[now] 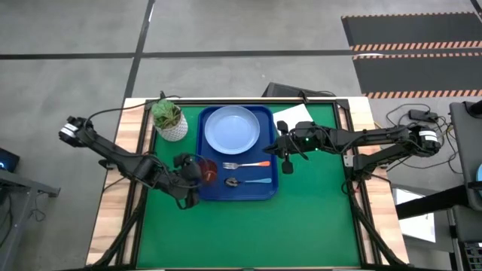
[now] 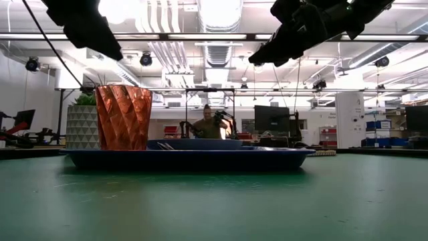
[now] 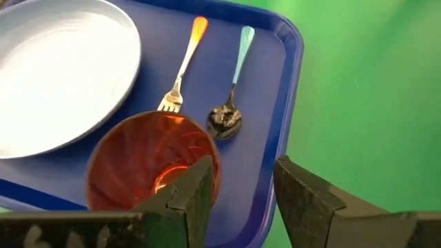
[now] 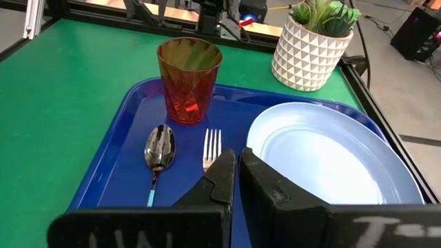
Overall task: Pick and place plate/cup/fork/spoon on tray
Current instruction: Return to Home Position
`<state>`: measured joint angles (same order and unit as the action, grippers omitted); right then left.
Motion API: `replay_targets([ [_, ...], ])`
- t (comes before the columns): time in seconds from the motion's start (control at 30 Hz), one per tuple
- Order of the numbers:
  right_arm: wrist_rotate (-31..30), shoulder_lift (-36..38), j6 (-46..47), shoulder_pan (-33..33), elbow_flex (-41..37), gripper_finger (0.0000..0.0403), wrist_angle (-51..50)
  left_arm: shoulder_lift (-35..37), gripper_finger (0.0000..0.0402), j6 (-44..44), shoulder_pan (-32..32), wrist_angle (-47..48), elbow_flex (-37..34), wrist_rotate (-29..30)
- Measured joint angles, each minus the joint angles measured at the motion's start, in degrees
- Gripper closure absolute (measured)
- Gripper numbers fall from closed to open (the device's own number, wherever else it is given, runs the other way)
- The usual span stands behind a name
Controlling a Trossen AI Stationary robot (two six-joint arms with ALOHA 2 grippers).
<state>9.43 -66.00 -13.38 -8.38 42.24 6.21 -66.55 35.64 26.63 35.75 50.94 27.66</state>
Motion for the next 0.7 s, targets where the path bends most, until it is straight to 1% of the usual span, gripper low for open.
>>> replay_targets([
  [0.2, 0.00, 0.00, 0.72, 0.00, -0.02, 0.0394, -0.30, 2.32, 0.0268, 1.62, -0.02, 0.29, -1.85, 4.57],
  [0.3, 0.00, 0.00, 0.90, 0.00, -0.04, 0.0394, -0.50, 2.80, 0.0268, 2.32, -0.02, 3.13, -1.90, 4.64],
  [0.5, 0.00, 0.00, 0.85, 0.00, -0.04, 0.0394, -0.96, 3.09, 0.0268, 7.56, -0.03, 11.71, -1.88, 5.14],
  [0.57, 0.00, 0.00, 0.83, 0.02, -0.04, 0.0394, -0.96, 3.09, 0.0268, 7.99, -0.04, 12.87, -1.90, 7.78],
  [0.7, 0.00, 0.00, 0.83, 0.01, -0.04, 0.0394, -0.93, 2.89, 0.0268, 7.35, -0.40, 13.30, -1.89, 16.11],
])
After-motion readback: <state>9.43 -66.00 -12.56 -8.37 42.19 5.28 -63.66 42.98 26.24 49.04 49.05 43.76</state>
